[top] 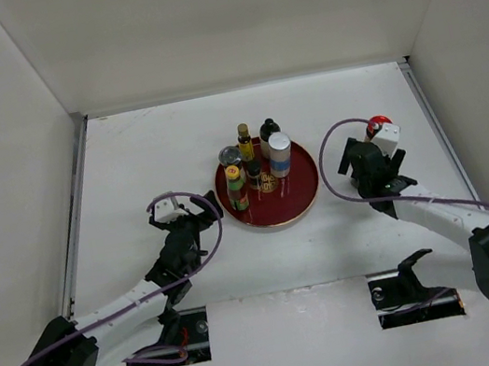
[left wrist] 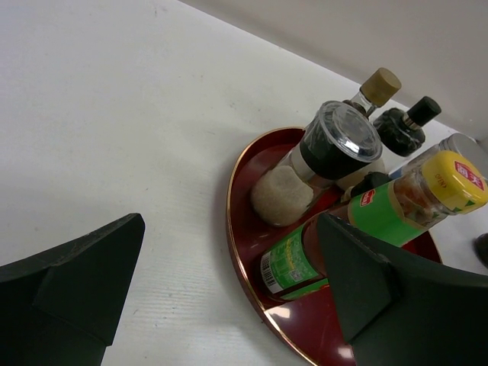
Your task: Organize the condiment bottles
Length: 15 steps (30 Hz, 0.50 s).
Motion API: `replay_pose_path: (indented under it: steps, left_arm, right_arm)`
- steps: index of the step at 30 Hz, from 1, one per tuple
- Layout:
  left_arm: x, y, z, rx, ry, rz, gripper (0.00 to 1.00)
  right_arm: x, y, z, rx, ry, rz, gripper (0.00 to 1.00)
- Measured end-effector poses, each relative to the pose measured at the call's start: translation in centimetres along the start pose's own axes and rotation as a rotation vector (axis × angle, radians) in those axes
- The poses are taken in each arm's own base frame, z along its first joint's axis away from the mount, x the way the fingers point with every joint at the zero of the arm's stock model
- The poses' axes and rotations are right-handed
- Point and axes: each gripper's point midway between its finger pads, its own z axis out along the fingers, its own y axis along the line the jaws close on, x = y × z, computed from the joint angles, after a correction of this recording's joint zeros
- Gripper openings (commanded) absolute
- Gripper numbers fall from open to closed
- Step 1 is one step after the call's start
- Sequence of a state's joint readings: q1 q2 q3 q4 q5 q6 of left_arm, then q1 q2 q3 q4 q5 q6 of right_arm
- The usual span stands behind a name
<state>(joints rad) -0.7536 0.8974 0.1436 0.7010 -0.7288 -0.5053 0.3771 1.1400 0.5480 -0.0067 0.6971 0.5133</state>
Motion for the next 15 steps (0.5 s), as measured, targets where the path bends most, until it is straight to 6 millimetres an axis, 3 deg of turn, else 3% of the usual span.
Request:
replay_pose_path:
  steps: [2, 4, 10, 15]
  left_arm:
    - [0.2, 0.1, 0.0, -0.002, 0.005, 0.005, 1.00]
    - [0.2, 0.0, 0.0, -0.001, 0.004, 0.004, 1.00]
    - [0.2, 0.0, 0.0, 0.000, 0.006, 0.005, 1.00]
    - [0.2, 0.0, 0.0, 0.000, 0.005, 0.004, 1.00]
  right_arm:
    - [0.9, -0.1, 0.5, 0.012, 0.026, -0.015, 1.00]
    - [1.7, -0.4, 1.2, 0.029, 0.049, -0.024, 0.92]
    - [2.2, -0.8, 2.7, 0.042, 0.069, -0.003, 0.54]
    - [2.1, 0.2, 2.0, 0.002, 0.064, -0.019, 0.46]
